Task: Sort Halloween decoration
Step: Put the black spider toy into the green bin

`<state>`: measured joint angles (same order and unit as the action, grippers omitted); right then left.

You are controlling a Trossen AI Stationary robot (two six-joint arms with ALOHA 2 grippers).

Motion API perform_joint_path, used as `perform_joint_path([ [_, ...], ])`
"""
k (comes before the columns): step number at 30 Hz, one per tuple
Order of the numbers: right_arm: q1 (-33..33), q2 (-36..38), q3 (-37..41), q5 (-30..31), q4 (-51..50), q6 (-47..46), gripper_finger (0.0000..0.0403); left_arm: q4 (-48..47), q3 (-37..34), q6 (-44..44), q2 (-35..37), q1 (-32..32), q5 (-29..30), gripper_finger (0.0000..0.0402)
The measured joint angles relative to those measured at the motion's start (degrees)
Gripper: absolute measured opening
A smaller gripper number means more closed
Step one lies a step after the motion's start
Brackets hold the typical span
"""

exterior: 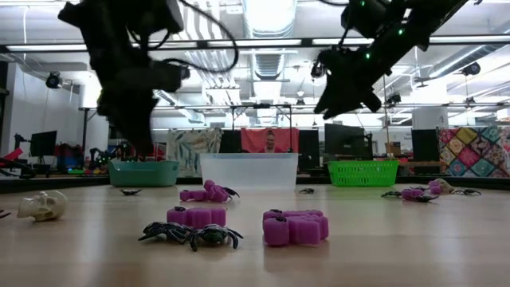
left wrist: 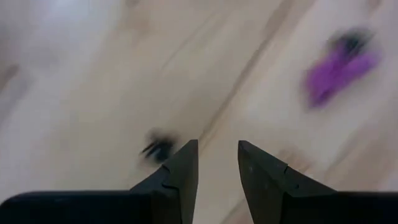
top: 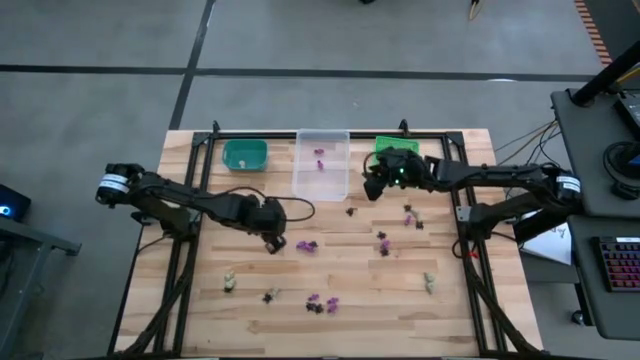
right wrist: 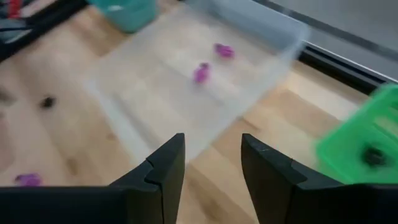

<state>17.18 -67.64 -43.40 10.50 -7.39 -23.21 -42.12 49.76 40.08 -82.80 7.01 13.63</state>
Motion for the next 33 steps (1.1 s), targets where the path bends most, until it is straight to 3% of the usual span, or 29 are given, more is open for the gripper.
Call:
perform_joint_path([
  [6,-2.77,0.00,0.05,0.01,0.83,1.73,0.0132,1.65,-3.07,-21.74,-0.03,0.74,-1.09,0.0096],
  [10,-3.31,0.00,0.18,0.02,0.82,4.54,0.0134,6.44,-6.88,-28.56,1.79,0.63,-1.13,0.0096],
  [18,-3.27,-0.02,0.60,0.17,1.15,12.63,0.0138,12.09,-13.43,-29.95,9.30,0.66,-3.79,0.0096],
  [24,-3.03,-0.04,0.72,0.00,8.23,19.88,0.0130,14.02,-14.03,-27.04,14.22,0.61,-3.67,0.0096],
  [33,-3.82,-0.41,0.79,-0.68,9.45,14.72,0.0132,13.12,-13.96,-22.42,15.47,0.70,-3.56,0.0096],
])
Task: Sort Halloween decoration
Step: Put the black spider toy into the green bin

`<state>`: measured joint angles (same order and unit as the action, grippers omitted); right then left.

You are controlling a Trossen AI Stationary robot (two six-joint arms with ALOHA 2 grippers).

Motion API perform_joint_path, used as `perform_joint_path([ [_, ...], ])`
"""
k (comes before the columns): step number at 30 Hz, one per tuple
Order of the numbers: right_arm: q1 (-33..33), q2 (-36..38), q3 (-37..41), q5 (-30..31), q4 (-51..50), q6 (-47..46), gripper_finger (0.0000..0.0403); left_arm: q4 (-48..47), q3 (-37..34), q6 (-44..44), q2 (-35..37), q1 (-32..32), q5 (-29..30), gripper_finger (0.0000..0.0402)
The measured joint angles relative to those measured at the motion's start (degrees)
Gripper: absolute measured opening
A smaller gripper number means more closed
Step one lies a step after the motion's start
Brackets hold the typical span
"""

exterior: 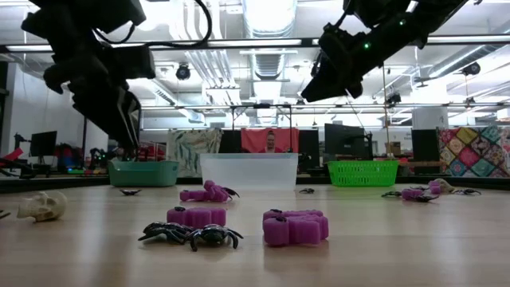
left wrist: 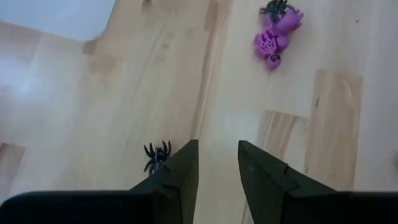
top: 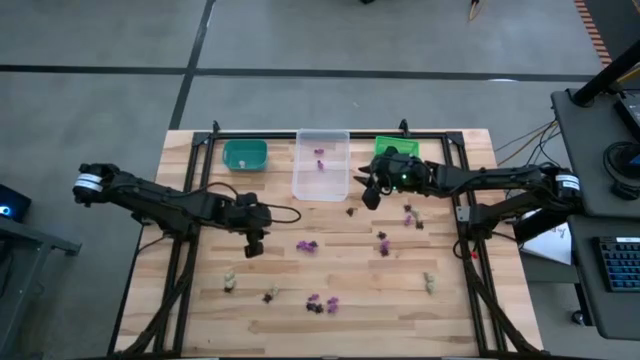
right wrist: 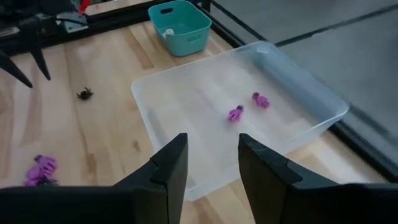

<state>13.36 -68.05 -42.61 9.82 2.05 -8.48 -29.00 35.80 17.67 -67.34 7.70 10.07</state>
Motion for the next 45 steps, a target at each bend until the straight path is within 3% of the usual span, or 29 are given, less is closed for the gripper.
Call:
perform_joint_path([
  [7,-1.97,-1.07,0.12,0.04,-0.02,-2.13,0.0142,0.55,-0.76,1.03,-4.00,-0.03,6.21,0.0096],
  [13,-2.62,-1.53,0.18,0.18,-0.01,-2.10,0.0142,1.62,-0.86,0.90,-8.36,0.00,6.56,0.0100],
  [23,-2.62,-1.53,0.30,0.24,0.01,-1.36,0.0145,3.11,-1.00,0.22,-15.73,0.01,8.97,0.0164],
  [28,-2.62,-1.53,0.44,0.24,0.00,-1.36,0.0145,3.35,-0.84,0.24,-17.38,0.05,10.93,0.0170],
  [35,-2.62,-1.53,0.62,0.24,0.00,-1.36,0.0147,3.42,-0.95,0.42,-16.99,0.07,11.45,0.0140],
  [45,-2.62,-1.53,0.74,0.24,-0.01,-1.38,0.0139,3.24,-1.12,0.42,-17.06,0.00,12.06,0.0054],
])
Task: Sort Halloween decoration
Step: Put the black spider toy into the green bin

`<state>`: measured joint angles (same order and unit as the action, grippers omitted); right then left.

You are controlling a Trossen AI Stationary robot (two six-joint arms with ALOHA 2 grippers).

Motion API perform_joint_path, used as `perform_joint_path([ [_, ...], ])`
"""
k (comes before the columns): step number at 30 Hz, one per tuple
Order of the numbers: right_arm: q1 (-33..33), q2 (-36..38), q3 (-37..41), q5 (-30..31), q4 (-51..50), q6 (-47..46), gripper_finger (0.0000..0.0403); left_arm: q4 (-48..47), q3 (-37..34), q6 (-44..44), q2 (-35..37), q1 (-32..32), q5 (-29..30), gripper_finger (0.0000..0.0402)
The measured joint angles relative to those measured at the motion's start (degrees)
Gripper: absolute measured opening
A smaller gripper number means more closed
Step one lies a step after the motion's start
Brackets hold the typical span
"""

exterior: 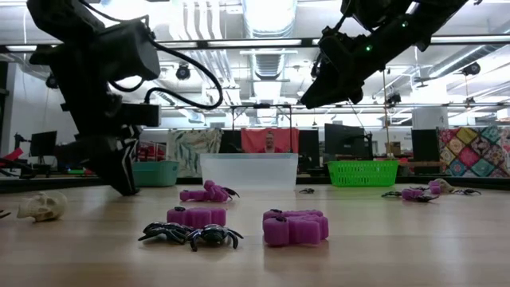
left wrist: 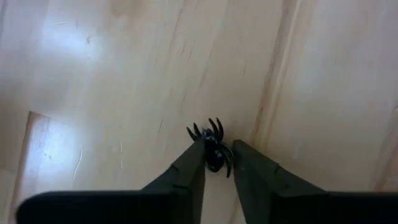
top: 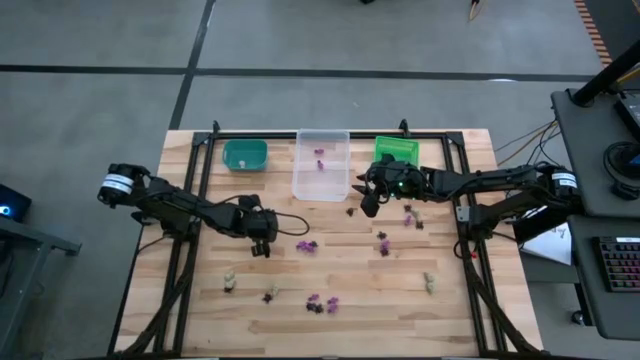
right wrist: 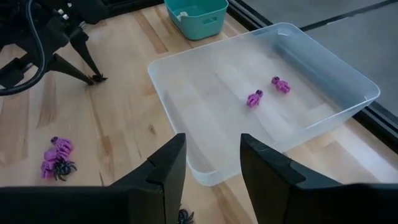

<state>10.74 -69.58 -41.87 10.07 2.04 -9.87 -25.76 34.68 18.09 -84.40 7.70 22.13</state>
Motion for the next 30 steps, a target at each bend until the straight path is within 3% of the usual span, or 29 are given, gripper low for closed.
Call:
perform_joint_path([
  [6,0.00,0.00,0.00,0.00,-0.02,0.00,0.0143,-0.56,-0.03,-0.04,0.09,-0.13,1.82,0.0006],
  [13,0.00,0.00,0.22,-0.14,0.02,0.76,0.0138,-0.54,-0.18,0.02,3.22,-0.09,-0.81,0.0001],
  [19,-0.02,0.00,1.27,-4.59,1.23,3.12,0.0131,1.09,-0.18,-0.78,10.87,-0.09,-1.02,0.0000],
  [23,-0.58,-0.09,2.77,-7.89,7.48,4.57,0.0130,9.54,-0.25,-3.32,15.62,-0.09,-2.40,0.0000],
  [30,-3.45,-5.89,4.50,-10.60,28.84,10.73,0.0134,32.73,-1.82,-9.72,17.84,-0.04,-3.69,0.0000],
])
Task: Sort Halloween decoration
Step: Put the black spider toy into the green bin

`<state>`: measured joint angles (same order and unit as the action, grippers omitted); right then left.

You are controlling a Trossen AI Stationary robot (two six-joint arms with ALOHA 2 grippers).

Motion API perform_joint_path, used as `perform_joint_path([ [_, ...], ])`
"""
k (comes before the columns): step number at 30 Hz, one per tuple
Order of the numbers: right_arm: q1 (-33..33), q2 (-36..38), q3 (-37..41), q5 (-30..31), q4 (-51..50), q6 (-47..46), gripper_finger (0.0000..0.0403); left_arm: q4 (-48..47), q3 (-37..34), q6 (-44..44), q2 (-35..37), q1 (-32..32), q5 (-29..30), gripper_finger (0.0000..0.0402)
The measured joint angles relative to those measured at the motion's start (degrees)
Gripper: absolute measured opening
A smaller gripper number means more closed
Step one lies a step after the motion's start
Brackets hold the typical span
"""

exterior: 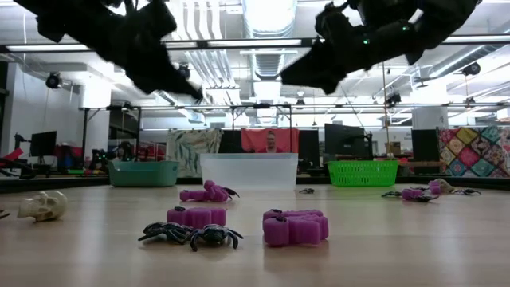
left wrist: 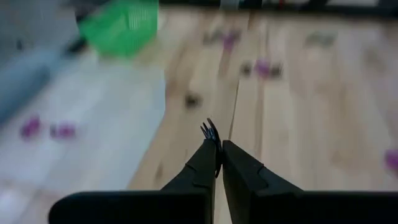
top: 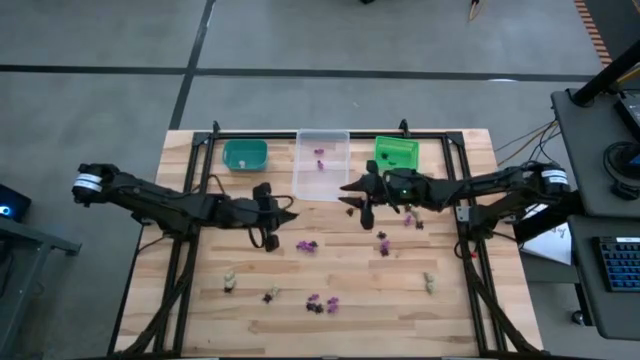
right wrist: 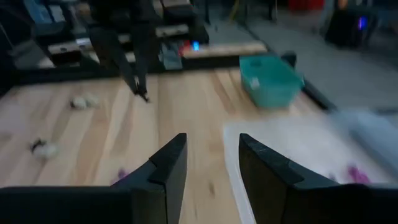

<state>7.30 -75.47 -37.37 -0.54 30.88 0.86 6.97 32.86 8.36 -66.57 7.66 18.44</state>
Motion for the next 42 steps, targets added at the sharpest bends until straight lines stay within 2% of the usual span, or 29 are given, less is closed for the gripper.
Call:
perform_joint_path([
  [3,-1.28,-4.99,0.01,-0.43,11.03,2.14,0.0131,11.41,-1.55,-2.14,-0.93,0.00,0.00,0.0000],
  [10,-1.69,-16.60,-2.17,-10.30,32.85,0.00,0.0130,31.31,-3.19,-3.39,-5.64,0.04,-3.02,0.0000],
  [16,-1.71,-22.24,-5.20,-15.98,38.73,-1.44,0.0134,40.21,-3.76,-3.35,-9.92,0.04,-5.07,0.0000],
  [20,-1.69,-22.92,-6.18,-18.53,38.81,-2.77,0.0128,41.73,-4.24,-3.24,-11.05,0.04,-5.54,0.0000],
  [28,-1.67,-22.53,-6.22,-19.09,38.67,-2.75,0.0105,42.47,-3.89,-3.39,-11.14,0.02,-5.53,0.0000],
  [32,-1.67,-22.53,-6.22,-19.21,38.68,-2.77,0.0080,42.44,-3.89,-3.39,-11.13,0.02,-5.53,0.0000],
  [38,-1.67,-22.53,-6.22,-19.44,38.67,-2.79,0.0020,42.26,-3.89,-3.39,-11.12,0.02,-5.48,0.0000],
  [42,-1.67,-22.55,-6.22,-19.41,38.62,-4.01,0.0011,42.07,-3.98,-3.45,-11.08,0.04,-4.22,0.0007],
])
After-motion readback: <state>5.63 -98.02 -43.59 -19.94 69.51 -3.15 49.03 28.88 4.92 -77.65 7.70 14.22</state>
